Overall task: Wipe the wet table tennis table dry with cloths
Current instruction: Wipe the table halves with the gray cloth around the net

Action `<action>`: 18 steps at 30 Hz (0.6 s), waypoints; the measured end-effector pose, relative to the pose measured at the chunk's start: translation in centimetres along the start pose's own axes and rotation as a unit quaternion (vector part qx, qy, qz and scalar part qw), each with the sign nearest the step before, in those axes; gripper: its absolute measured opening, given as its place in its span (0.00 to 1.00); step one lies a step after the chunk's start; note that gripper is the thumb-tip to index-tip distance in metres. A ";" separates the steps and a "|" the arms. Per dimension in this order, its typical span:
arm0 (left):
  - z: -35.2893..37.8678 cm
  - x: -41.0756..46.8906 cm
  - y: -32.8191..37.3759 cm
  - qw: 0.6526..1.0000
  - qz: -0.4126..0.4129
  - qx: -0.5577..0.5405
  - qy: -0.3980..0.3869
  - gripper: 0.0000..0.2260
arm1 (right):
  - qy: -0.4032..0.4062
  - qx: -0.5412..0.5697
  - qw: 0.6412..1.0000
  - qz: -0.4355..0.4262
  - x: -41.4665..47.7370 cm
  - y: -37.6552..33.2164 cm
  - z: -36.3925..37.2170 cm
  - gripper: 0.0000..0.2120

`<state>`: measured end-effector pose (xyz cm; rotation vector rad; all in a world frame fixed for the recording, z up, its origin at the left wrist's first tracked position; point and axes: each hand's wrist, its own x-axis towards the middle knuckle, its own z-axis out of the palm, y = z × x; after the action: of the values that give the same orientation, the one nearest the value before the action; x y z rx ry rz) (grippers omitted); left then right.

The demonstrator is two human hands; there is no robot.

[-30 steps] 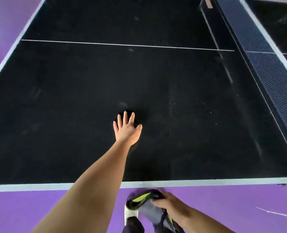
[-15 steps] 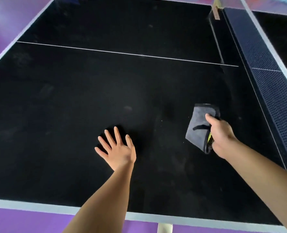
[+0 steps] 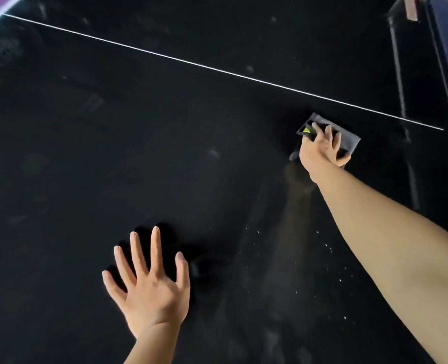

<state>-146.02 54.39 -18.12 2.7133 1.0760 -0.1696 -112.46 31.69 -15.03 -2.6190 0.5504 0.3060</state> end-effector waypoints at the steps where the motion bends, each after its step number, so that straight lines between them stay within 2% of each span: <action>1: 0.1 0.0 0.0 1.000 0.000 -0.005 0.006 0.31 | -0.007 -0.003 1.000 -0.010 1.6 -1.4 -0.1 0.23; 6: 0.1 0.4 0.0 0.999 -0.003 -0.029 0.031 0.32 | -0.054 -0.033 0.995 -0.080 4.9 -6.0 -1.1 0.24; 10: 0.1 0.4 0.1 0.999 -0.004 -0.028 0.024 0.32 | -0.097 -0.088 0.969 -0.211 3.2 -6.2 0.6 0.23; 15: -0.3 0.0 0.0 1.000 -0.014 -0.001 -0.006 0.30 | -0.148 -0.102 0.928 -0.325 -5.2 -1.2 2.6 0.25; 18: -0.6 0.0 0.1 1.000 -0.016 -0.004 -0.015 0.31 | -0.185 -0.085 0.907 -0.369 -13.0 2.9 3.2 0.29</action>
<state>-145.92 54.46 -17.47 2.6778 1.1107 -0.2100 -125.75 35.09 -15.09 -2.6055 -0.6153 0.5886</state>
